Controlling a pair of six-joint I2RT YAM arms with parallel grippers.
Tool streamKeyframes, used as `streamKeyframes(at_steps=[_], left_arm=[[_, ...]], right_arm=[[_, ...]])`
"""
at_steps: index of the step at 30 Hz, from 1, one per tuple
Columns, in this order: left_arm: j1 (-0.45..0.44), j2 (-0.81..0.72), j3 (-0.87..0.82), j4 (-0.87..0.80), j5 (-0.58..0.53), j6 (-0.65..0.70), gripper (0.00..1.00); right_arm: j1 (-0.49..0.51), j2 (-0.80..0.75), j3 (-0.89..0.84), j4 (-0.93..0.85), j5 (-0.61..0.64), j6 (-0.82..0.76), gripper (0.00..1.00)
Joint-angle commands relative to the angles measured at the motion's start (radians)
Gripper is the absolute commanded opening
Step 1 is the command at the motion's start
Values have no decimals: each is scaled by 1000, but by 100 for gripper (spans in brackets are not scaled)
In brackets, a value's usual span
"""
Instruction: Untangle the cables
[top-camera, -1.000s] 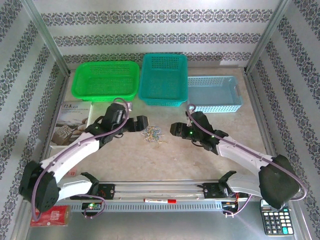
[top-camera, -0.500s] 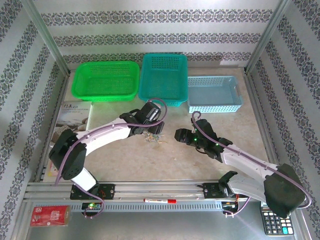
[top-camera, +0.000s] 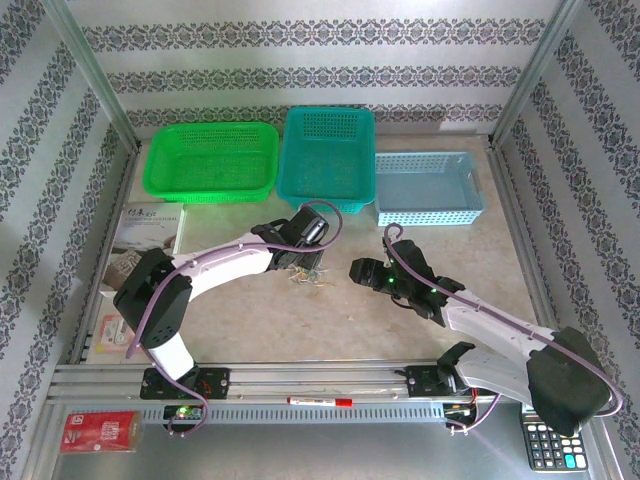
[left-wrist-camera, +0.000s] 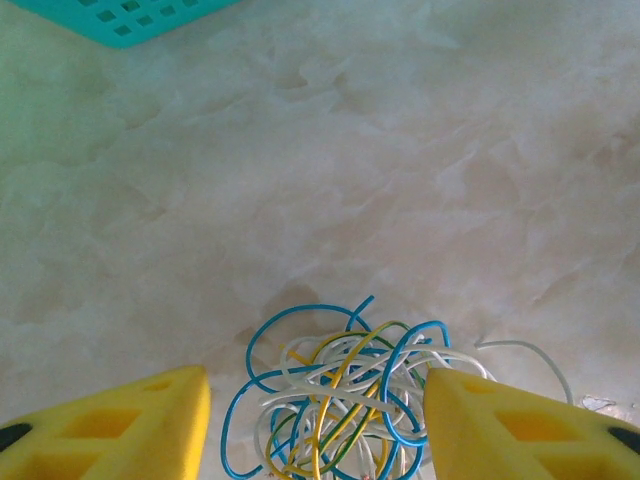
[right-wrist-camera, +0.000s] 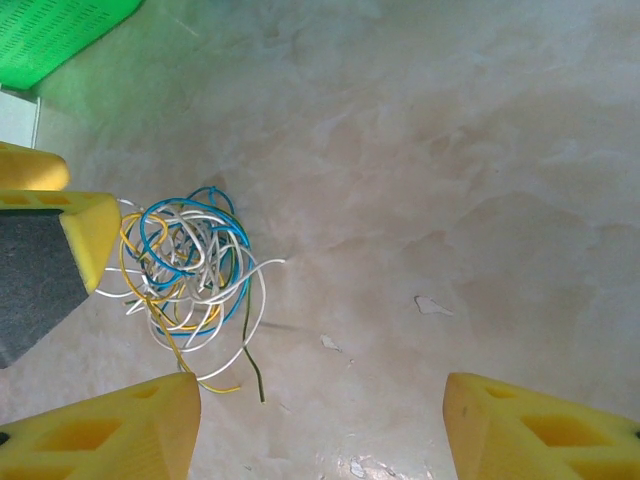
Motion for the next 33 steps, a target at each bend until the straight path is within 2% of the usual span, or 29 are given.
streamKeyframes(at_steps=[1,8,13,18,24,33], left_arm=[[-10,15,29,-26,-9,19,57],[-10,23,16,-13,-18,20,48],[-10,31,14,-3,-20,27,38],[-10,37,17,9,-26,33,23],[-11,30,31,5,-39,42,0],[-10,-105,73,-25,4,27,0]], right_arm=[[-4,-4,-14,12,25,14,66],[-3,-6,-24,14,27,20,66],[-3,-11,-26,14,28,22,66],[-3,-15,-22,11,27,24,66],[-2,-17,-18,10,24,21,66],[16,-6,22,19,2,-37,66]])
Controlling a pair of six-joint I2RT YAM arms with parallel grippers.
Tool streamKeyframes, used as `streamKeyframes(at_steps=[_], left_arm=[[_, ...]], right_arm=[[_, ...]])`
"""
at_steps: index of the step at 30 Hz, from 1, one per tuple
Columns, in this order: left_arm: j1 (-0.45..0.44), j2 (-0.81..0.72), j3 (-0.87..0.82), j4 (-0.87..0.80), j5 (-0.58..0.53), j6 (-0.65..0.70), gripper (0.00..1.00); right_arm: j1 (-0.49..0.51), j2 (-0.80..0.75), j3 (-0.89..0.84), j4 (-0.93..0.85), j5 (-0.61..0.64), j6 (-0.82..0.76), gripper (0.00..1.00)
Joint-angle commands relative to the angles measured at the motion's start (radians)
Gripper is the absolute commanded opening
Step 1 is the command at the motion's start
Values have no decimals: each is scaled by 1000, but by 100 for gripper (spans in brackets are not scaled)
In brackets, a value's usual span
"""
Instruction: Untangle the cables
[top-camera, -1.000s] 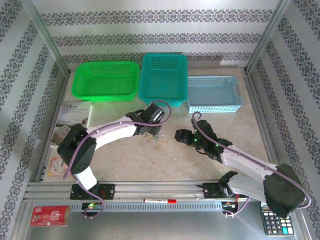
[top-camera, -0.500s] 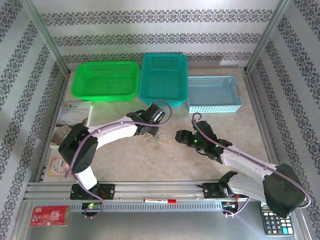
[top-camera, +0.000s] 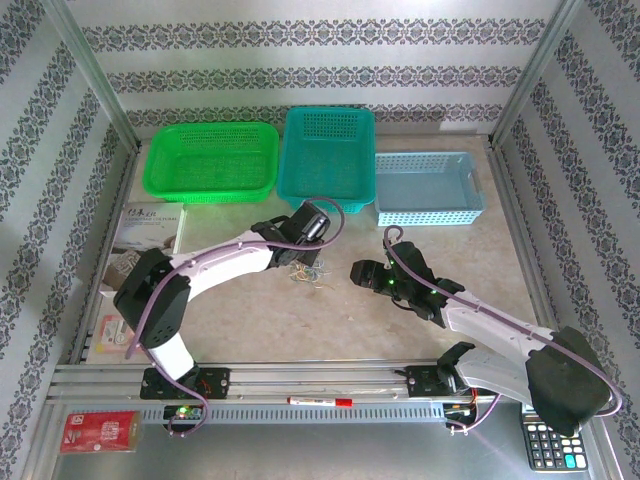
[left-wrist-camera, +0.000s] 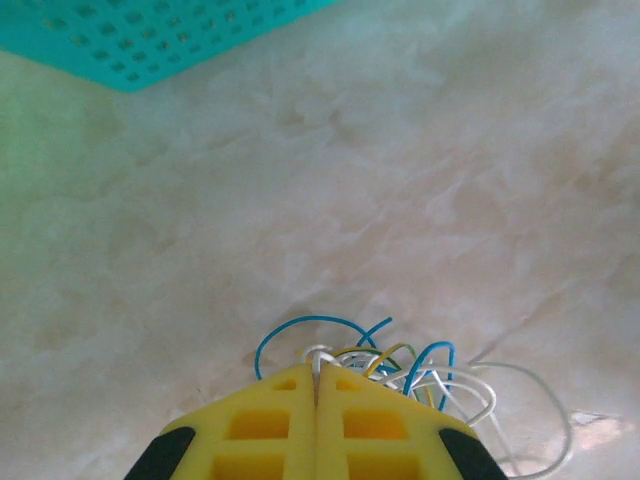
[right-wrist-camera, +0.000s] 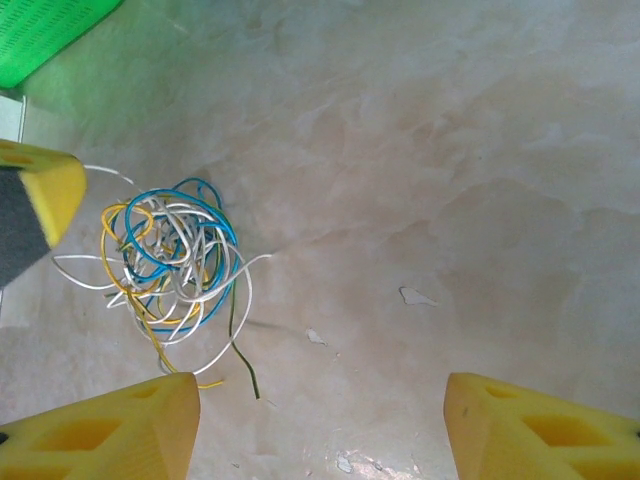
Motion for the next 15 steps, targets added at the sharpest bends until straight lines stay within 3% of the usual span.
streamKeyframes(at_steps=[1,15], left_arm=[[-10,-97,43,-24,18,-5,0],[-9,-244,64,12,140,-75,0]], right_arm=[[15,0,39,20,-7,-34,67],[73,41,118,83,-27,-151,70]])
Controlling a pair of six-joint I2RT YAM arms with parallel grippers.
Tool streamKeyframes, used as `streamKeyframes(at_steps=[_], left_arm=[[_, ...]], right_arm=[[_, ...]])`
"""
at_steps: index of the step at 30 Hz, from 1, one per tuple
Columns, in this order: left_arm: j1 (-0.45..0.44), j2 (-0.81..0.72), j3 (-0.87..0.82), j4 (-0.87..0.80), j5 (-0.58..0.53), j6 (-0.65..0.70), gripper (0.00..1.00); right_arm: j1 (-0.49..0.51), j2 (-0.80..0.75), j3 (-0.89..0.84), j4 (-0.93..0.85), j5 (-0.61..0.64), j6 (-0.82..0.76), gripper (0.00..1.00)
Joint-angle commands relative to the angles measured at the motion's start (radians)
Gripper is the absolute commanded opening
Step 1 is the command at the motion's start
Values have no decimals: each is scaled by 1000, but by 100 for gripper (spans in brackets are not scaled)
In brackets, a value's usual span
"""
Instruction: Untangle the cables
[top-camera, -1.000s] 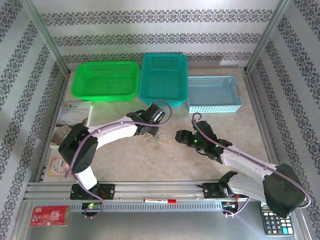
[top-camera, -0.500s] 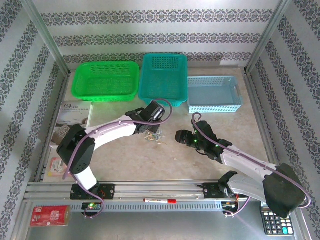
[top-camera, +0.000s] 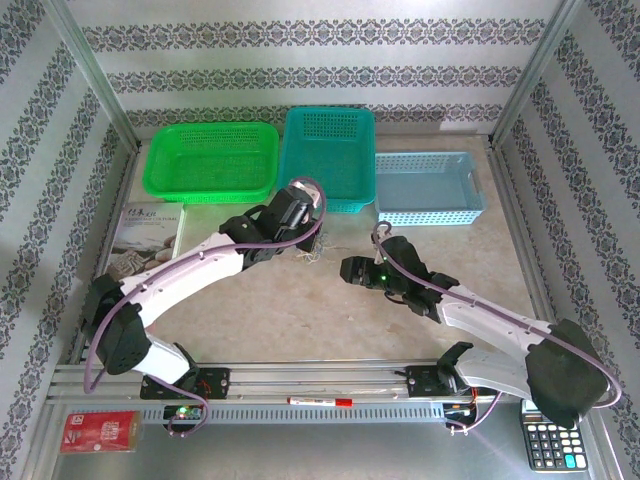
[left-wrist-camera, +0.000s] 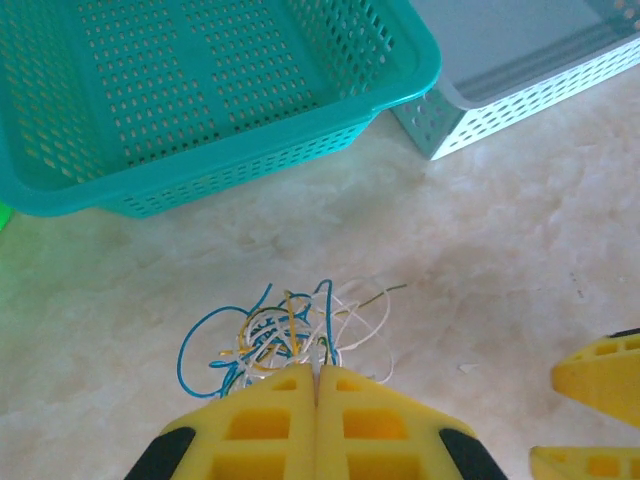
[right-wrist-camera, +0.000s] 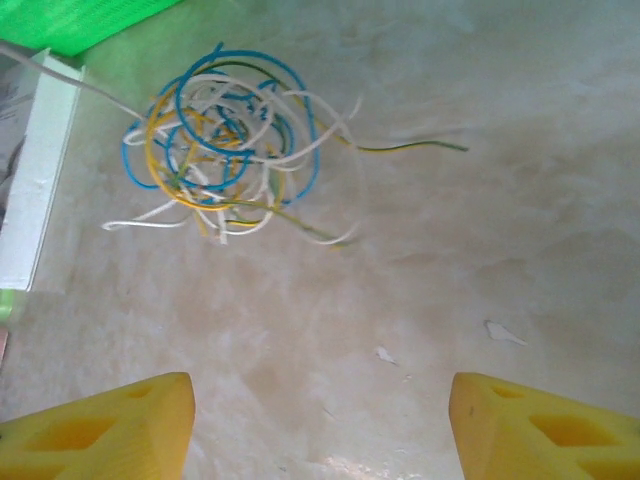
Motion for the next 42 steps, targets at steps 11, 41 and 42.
streamKeyframes(at_steps=[11,41,42], left_arm=[[-9,-66,38,71,153,-124,0],[22,-165,194,168,300,-322,0],[28,-169,210,164,301,-319,0]], right_arm=[[52,117,150,184,18,-186,73],[77,433,-5,587,354,-86,50],[77,439,-19,597,356,-77,50]])
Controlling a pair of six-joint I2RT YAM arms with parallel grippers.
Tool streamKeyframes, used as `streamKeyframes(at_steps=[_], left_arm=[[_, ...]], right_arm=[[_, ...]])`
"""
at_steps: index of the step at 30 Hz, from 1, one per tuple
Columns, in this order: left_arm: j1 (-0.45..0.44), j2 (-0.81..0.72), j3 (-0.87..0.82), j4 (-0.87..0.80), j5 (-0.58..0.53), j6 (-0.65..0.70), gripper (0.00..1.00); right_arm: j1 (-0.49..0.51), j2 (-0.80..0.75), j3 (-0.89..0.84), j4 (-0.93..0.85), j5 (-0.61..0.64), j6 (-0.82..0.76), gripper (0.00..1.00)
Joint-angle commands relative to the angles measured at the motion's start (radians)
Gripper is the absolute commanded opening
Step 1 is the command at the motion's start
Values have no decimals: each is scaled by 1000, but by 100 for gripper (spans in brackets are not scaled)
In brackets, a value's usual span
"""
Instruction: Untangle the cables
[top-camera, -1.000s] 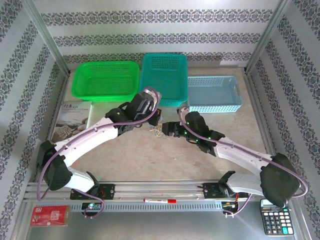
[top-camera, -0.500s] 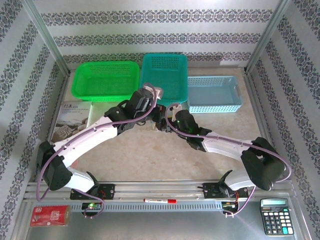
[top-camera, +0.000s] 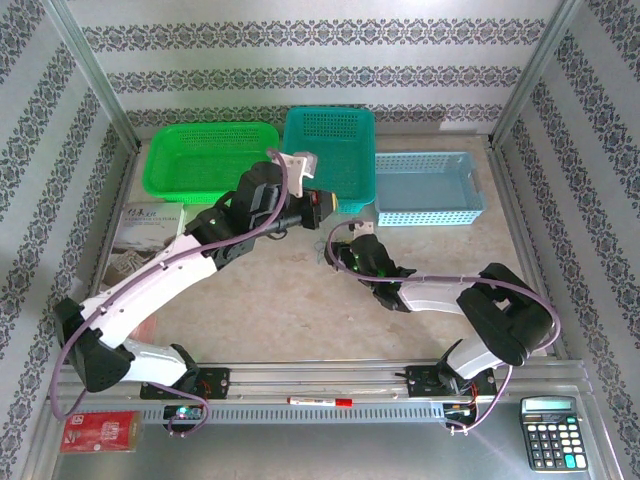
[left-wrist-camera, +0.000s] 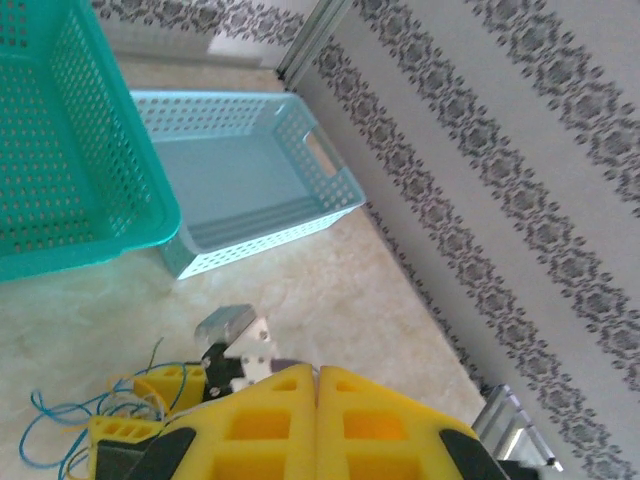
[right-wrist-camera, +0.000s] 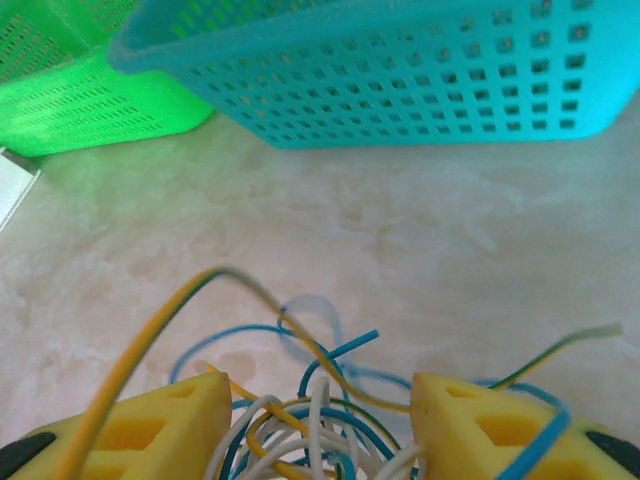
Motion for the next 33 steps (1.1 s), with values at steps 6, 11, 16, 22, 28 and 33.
streamKeyframes(at_steps=[6,11,16,22,28,33], left_arm=[[49,-59,137,33,13,4,0],[67,-69,177,35,15,4,0],[88,-73,236,23,10,22,0],[106,-75,278,18,9,32,0],[107,-70,250,10,14,36,0],[108,-77,165,41,19,38,0]], right_arm=[[1,58,-114,108,48,88,52],[4,70,-148,137,53,116,52],[6,78,-169,152,58,132,54],[9,77,-186,160,61,143,55],[10,14,-188,161,-31,114,66],[15,-137,-223,70,-142,57,69]])
